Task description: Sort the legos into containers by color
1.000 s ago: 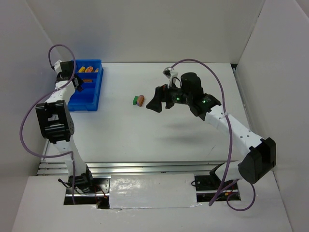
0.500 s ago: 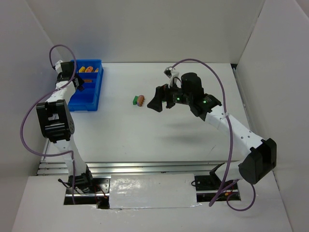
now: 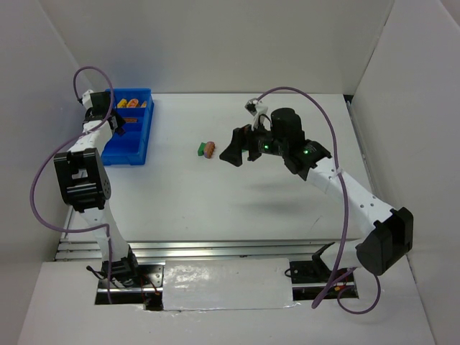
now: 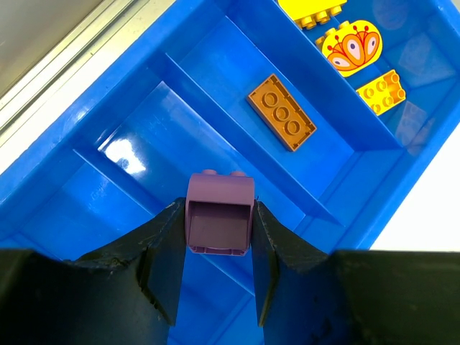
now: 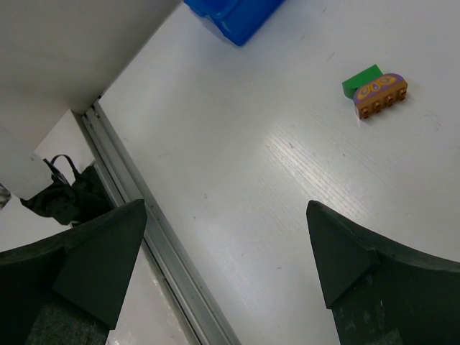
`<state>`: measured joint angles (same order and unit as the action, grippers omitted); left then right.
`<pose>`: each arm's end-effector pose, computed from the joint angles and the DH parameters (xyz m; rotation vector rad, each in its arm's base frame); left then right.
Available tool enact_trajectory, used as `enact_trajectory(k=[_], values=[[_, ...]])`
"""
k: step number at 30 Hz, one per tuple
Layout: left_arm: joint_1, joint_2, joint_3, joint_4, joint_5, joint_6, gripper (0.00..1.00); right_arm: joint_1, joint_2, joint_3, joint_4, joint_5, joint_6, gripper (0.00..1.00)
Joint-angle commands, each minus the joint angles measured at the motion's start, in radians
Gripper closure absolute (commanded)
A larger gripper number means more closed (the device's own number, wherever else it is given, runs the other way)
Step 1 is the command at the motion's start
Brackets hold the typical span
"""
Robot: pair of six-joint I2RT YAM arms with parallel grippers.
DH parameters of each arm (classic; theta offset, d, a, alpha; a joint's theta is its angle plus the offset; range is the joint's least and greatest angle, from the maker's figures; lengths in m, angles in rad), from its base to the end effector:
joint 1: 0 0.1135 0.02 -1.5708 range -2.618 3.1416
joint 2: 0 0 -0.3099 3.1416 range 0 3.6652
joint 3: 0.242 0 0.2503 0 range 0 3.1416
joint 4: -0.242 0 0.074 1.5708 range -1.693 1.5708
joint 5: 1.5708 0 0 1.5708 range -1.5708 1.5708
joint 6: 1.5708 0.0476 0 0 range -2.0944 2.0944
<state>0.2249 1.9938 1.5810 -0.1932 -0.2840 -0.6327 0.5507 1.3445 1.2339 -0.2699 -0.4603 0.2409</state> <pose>0.4769 0.1228 0.2854 -1.0375 1.8833 0.0728 0.2505 0.1786 0.4050 -0.6254 1.9376 0.9596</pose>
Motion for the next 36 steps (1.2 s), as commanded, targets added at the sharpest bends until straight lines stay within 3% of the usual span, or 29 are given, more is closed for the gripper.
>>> enact_trajectory(k=[1, 15, 17, 18, 21, 25, 32, 36], values=[[0.005, -0.01, 0.001, 0.037, -0.012, -0.005, 1.0, -0.005, -0.054, -0.001, 0.028, -0.009, -0.008, 0.0], [0.017, 0.059, 0.013, 0.109, 0.032, -0.047, 0.97, -0.003, -0.047, 0.004, 0.017, -0.044, -0.009, 0.0], [0.016, 0.063, 0.01, 0.112, 0.035, -0.058, 0.82, -0.003, -0.045, 0.009, 0.011, -0.044, -0.015, 0.0], [0.017, 0.063, 0.01, 0.116, 0.034, -0.056, 0.65, -0.006, -0.042, 0.01, 0.009, -0.043, -0.017, 0.0], [0.016, 0.066, 0.028, 0.112, 0.029, -0.058, 0.32, -0.005, -0.038, 0.013, 0.003, -0.041, -0.02, 0.0], [0.017, 0.03, 0.047, 0.078, 0.038, -0.064, 0.0, -0.005, -0.016, 0.029, 0.0, -0.046, -0.019, 0.0], [-0.008, -0.081, 0.198, -0.105, 0.063, -0.022, 0.0, -0.006, 0.039, 0.05, 0.017, -0.041, 0.018, 0.0], [-0.111, -0.107, 0.287, -0.204, 0.032, 0.068, 0.0, -0.006, 0.079, 0.067, 0.005, 0.127, 0.066, 0.0]])
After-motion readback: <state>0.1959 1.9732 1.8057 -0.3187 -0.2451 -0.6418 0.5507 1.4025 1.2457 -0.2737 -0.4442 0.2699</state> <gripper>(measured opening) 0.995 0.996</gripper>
